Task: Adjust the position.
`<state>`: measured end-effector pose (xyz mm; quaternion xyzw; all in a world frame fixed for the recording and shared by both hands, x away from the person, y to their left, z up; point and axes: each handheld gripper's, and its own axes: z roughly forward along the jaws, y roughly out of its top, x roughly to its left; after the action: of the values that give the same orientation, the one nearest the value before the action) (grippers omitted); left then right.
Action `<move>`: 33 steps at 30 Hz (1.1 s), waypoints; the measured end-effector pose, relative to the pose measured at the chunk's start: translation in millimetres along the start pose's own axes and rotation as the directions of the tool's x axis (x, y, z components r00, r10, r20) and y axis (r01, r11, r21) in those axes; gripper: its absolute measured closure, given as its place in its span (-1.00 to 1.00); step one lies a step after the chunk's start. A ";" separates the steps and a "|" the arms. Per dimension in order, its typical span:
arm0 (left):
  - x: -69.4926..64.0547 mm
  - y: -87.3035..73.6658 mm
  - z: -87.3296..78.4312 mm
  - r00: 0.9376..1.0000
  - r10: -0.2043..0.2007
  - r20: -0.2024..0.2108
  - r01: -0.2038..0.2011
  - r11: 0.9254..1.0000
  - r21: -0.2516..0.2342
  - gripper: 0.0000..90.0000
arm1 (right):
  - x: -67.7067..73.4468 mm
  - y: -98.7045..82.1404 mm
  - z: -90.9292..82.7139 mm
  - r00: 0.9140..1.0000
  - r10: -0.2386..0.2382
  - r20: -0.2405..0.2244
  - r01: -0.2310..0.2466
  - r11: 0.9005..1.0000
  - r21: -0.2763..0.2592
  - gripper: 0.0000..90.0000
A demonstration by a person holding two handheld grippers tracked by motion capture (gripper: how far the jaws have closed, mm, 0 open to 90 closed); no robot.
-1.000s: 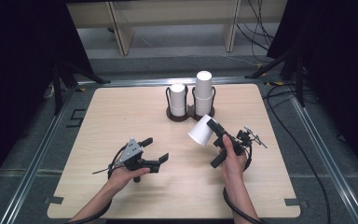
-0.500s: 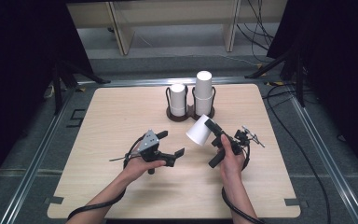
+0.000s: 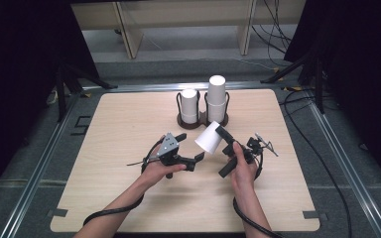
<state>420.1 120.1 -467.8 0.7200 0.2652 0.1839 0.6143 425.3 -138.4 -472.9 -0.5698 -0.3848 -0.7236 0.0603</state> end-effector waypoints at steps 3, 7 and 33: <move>-3.2 -1.0 1.9 1.000 0.004 0.010 -0.004 1.000 -0.006 -1.00 | -0.4 -0.5 0.8 1.000 0.004 -0.004 -0.005 1.000 -0.008 -0.15; -4.8 -0.3 4.1 1.000 0.013 0.013 -0.013 1.000 -0.004 -1.00 | -1.6 -1.3 2.3 1.000 0.005 0.001 -0.005 1.000 -0.004 -0.15; -9.5 -2.0 30.2 0.998 0.070 -0.005 -0.070 0.997 0.016 -1.00 | -3.3 -4.5 6.0 1.000 -0.005 0.008 0.005 1.000 -0.015 -0.15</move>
<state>430.1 90.7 -474.6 0.7331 0.2430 0.2054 0.6011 428.7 -132.6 -477.7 -0.5724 -0.3810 -0.7242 0.0528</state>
